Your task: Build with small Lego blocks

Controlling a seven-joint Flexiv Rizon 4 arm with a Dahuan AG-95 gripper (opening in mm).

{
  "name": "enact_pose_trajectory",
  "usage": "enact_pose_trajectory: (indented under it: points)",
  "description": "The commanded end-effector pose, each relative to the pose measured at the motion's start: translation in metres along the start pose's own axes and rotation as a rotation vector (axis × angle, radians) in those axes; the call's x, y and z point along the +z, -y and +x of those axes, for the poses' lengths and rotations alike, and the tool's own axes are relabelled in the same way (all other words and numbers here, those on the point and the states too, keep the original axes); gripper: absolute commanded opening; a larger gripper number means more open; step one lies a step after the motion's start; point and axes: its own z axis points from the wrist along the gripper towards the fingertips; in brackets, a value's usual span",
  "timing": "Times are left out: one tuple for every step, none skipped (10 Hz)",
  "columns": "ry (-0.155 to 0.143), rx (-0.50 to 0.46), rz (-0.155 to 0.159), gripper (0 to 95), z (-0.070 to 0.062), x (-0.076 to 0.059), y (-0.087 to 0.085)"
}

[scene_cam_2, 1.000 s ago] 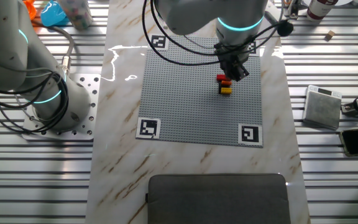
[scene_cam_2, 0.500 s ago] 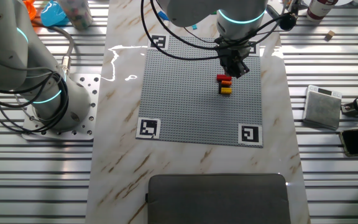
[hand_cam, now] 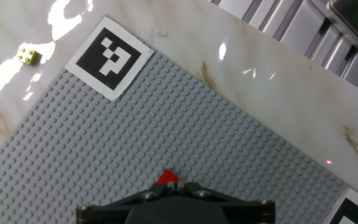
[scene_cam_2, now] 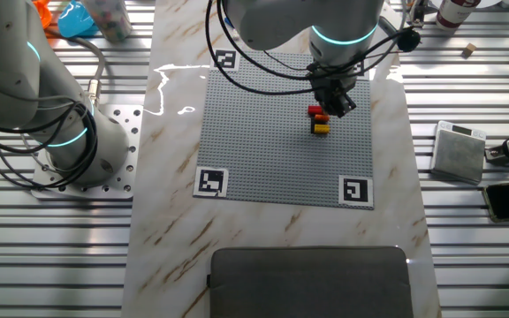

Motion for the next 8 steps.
enact_pose_trajectory:
  points:
    - [0.005,-0.003,0.003,0.0,0.001,0.004,0.001]
    - [0.007,-0.005,0.003,0.0,0.003,0.007,0.002]
    - [0.011,-0.008,0.002,0.0,0.005,0.011,0.002]
    - [0.007,-0.007,0.001,0.0,0.007,0.012,0.001]
    - [0.016,-0.006,-0.005,0.0,0.007,0.012,0.001]
    - [0.021,-0.005,-0.003,0.0,0.006,0.008,-0.001]
    - [0.015,-0.001,-0.003,0.0,0.005,0.002,-0.003]
    - [0.001,-0.004,0.008,0.0,0.004,-0.004,-0.005]
